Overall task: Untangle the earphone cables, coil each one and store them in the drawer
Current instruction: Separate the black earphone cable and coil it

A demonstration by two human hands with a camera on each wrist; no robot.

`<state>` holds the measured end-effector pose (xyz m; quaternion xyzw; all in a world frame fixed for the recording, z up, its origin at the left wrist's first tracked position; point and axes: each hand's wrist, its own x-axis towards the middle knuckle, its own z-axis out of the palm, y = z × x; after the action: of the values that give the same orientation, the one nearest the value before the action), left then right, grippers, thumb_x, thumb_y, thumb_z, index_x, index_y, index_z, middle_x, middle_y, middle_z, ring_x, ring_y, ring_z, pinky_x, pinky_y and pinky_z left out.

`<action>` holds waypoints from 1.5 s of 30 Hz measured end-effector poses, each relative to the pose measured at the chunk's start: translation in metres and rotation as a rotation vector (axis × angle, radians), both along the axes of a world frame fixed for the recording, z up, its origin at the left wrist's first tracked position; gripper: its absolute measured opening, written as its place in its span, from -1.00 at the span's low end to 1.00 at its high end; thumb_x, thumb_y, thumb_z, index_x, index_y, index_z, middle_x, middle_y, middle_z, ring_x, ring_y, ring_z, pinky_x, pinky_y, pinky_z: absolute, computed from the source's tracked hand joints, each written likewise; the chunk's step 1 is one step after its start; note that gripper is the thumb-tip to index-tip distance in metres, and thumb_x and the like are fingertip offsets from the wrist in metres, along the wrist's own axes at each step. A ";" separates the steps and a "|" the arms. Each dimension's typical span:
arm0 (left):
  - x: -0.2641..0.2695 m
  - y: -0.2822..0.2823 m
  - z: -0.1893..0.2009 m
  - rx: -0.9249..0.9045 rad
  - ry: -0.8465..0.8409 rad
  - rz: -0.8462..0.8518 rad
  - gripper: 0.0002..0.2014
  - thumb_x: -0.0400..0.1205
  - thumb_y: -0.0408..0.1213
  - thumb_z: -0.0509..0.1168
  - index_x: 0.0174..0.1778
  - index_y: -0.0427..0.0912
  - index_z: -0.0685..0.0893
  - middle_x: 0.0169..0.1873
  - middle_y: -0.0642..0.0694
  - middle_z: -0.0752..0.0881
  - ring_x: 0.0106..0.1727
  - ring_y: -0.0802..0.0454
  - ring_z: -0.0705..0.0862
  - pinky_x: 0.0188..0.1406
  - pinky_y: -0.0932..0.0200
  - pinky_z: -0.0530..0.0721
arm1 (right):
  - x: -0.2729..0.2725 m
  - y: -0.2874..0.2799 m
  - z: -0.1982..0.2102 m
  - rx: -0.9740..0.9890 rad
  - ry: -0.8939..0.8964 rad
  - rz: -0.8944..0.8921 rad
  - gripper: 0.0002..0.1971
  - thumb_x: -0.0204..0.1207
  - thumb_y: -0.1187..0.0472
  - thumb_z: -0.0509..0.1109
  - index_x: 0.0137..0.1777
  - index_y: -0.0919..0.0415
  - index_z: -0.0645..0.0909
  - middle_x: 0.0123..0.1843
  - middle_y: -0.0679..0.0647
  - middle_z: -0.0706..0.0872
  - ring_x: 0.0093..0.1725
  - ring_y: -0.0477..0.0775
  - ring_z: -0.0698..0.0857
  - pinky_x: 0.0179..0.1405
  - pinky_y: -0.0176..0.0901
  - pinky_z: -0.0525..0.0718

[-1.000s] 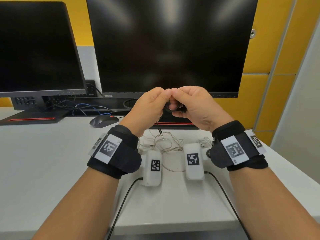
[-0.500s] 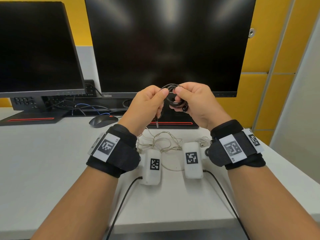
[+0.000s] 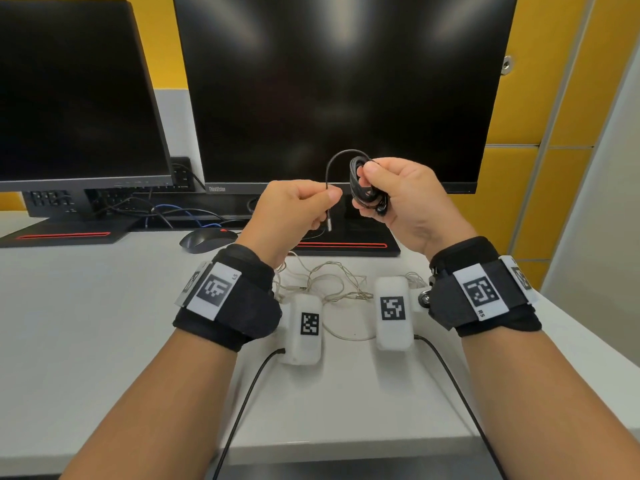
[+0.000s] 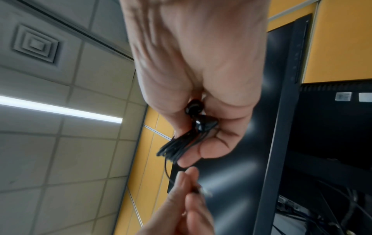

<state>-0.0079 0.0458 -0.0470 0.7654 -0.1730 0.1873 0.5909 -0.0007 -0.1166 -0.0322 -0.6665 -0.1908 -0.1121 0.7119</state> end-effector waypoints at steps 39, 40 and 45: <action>-0.008 -0.005 0.004 -0.236 0.285 -0.204 -0.77 0.53 -0.51 0.42 0.08 -0.27 0.63 -0.08 -0.21 0.78 -0.10 -0.02 0.81 -0.22 0.23 0.75 | 0.010 0.014 -0.015 -0.244 -0.187 -0.233 -0.86 0.67 0.23 0.31 0.06 0.22 0.70 -0.12 0.16 0.76 -0.12 0.04 0.76 -0.31 -0.23 0.75; -0.008 -0.004 0.004 -0.229 0.314 -0.200 -0.72 0.53 -0.51 0.43 0.13 -0.26 0.61 -0.09 -0.21 0.77 -0.15 0.01 0.80 -0.26 0.24 0.74 | 0.010 0.014 -0.015 -0.239 -0.190 -0.243 -0.85 0.68 0.23 0.30 0.08 0.22 0.69 -0.14 0.14 0.76 -0.13 0.02 0.77 -0.32 -0.24 0.75; -0.013 -0.001 0.007 -0.029 0.374 -0.277 -0.86 0.54 -0.49 0.42 -0.03 -0.24 0.67 -0.26 -0.14 0.76 -0.28 0.08 0.75 -0.36 0.30 0.70 | 0.014 0.008 -0.013 -0.134 -0.172 -0.315 -0.81 0.69 0.24 0.27 0.19 0.23 0.67 -0.20 0.05 0.72 -0.22 -0.11 0.75 -0.37 -0.31 0.70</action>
<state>-0.0214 0.0447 -0.0402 0.7472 -0.1610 -0.0380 0.6437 0.0133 -0.1087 -0.0453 -0.7220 -0.1514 -0.2660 0.6205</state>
